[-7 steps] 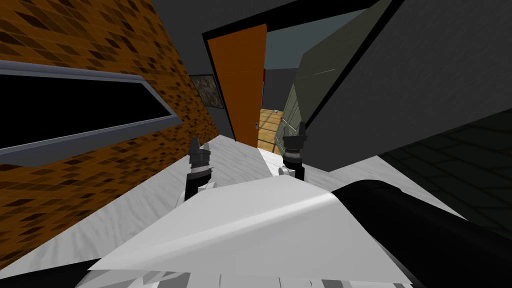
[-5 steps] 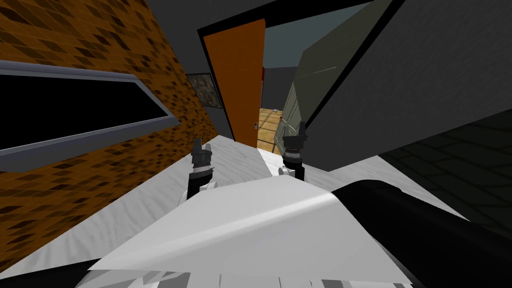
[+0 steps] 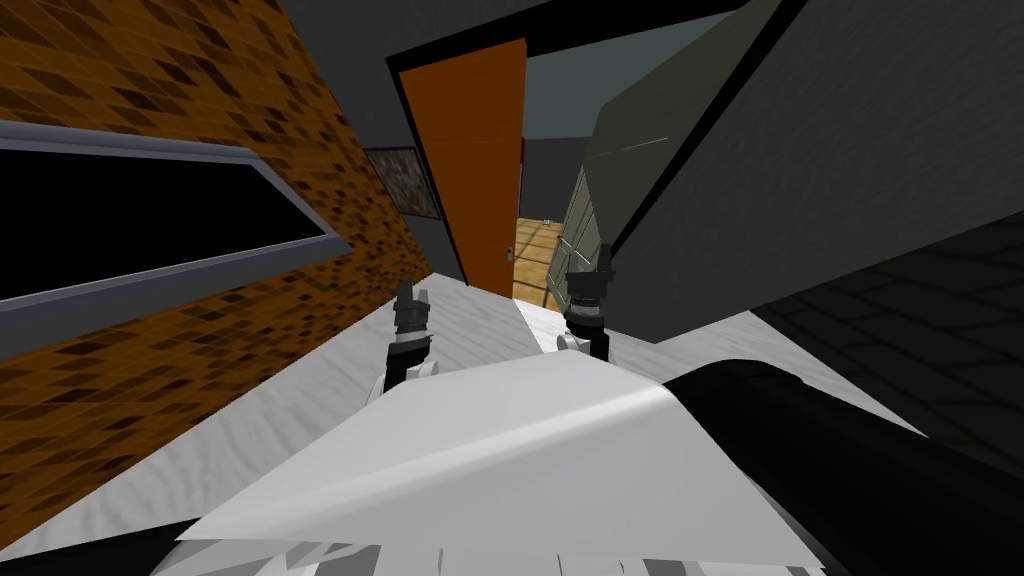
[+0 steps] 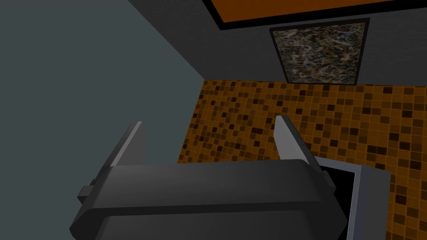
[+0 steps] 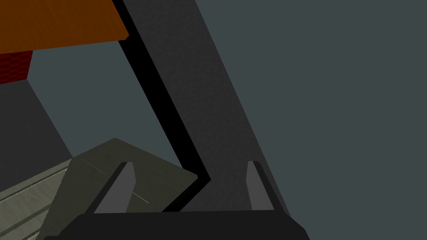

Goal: Push the door open

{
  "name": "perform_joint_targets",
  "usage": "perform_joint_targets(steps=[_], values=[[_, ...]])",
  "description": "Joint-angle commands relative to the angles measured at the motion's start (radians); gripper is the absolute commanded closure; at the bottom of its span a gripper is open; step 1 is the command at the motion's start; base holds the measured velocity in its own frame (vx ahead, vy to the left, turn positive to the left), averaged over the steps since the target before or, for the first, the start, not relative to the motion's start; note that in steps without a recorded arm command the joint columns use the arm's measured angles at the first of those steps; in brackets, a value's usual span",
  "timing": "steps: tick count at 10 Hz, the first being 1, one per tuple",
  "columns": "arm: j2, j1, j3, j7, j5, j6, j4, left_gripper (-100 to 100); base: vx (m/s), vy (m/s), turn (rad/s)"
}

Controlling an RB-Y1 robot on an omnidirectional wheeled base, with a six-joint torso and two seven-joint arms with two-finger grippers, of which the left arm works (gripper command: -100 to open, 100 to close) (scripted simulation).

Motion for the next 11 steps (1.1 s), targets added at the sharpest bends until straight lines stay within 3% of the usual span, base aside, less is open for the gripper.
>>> perform_joint_targets(steps=[1,6,7,11], values=[[0.002,-0.015,-0.004,0.001,0.001,-0.004,0.028,-100,0.09,-0.032,-0.069],[0.014,-0.056,-0.007,0.007,0.008,-0.028,0.122,-100,0.086,-0.009,-0.045],[0.019,-0.074,-0.009,0.01,0.011,-0.038,0.162,-100,0.118,-0.017,-0.095],[0.027,-0.114,-0.012,0.016,0.017,-0.06,0.251,-100,0.11,-0.018,-0.061]])
